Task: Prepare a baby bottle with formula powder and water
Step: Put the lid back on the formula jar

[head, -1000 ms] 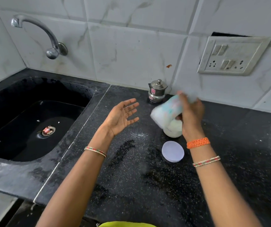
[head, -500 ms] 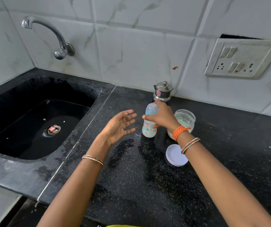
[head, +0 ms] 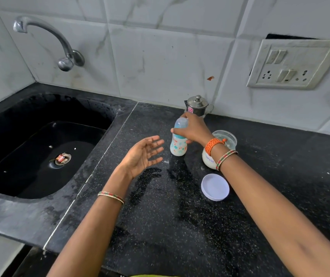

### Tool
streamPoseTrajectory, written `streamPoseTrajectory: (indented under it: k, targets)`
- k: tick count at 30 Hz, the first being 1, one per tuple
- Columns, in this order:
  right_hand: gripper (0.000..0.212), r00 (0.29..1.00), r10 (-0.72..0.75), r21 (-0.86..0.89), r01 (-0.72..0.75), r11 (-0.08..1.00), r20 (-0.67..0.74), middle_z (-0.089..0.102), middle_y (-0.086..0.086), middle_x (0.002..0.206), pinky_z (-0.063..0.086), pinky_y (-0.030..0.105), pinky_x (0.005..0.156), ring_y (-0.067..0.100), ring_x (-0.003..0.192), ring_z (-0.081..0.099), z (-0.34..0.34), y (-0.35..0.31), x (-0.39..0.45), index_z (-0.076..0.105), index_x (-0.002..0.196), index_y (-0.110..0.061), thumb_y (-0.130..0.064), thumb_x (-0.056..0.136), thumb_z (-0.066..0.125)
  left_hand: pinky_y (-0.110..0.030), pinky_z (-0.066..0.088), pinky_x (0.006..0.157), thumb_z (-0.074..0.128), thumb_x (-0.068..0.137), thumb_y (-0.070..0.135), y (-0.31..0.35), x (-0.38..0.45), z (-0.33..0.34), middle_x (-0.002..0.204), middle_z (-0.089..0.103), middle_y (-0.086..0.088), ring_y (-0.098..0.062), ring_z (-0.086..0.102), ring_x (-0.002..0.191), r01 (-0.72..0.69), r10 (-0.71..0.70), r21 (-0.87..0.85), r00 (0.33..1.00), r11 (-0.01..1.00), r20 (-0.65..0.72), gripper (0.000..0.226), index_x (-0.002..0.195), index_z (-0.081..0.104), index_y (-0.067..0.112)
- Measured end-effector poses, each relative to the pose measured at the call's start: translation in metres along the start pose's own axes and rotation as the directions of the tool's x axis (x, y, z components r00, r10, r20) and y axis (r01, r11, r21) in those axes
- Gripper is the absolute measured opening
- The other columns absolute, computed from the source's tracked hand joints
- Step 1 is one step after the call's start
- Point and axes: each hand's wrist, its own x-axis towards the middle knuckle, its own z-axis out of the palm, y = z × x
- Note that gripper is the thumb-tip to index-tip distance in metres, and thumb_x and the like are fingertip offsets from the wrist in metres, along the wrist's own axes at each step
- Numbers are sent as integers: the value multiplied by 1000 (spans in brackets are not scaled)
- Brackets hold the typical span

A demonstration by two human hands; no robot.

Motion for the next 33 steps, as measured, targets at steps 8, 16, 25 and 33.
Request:
streamPoseTrajectory:
  k: [8,16,25,33]
  targets:
    - [42,990,-87,-270,54,961,-112,60,8,113,47,36,81,25,99,58,-30,4,-48,48,113,-13,-41,85,60,-39,52,84,37,97,19,-28,-2,12,111,66,1,-17,62,98,6,-6,-15,1000,1000,-25,27,117,56,16]
    - [74,888,386,-774,-55,631,251,52,10,130,41,38,85,31,112,55,-34,49,-133,42,130,-12,-62,78,61,-37,52,83,46,93,12,-53,-4,42,107,66,2,-16,62,94,82,-83,19,996,996,45,20,110,55,17]
    - [81,906,385,-750,-129,649,176,43,13,135,42,42,95,35,122,48,-38,63,-137,35,137,-19,-51,73,72,-39,51,83,55,89,8,-54,2,73,109,66,0,-15,63,88,48,-61,77,981,996,185,23,111,56,17]
    - [84,934,345,-828,-263,496,-90,43,13,137,44,44,92,35,126,40,-104,54,-114,34,137,-8,-38,72,78,-32,38,101,76,75,15,-49,30,101,141,43,-1,-15,39,131,-327,219,524,941,787,259,72,134,36,23]
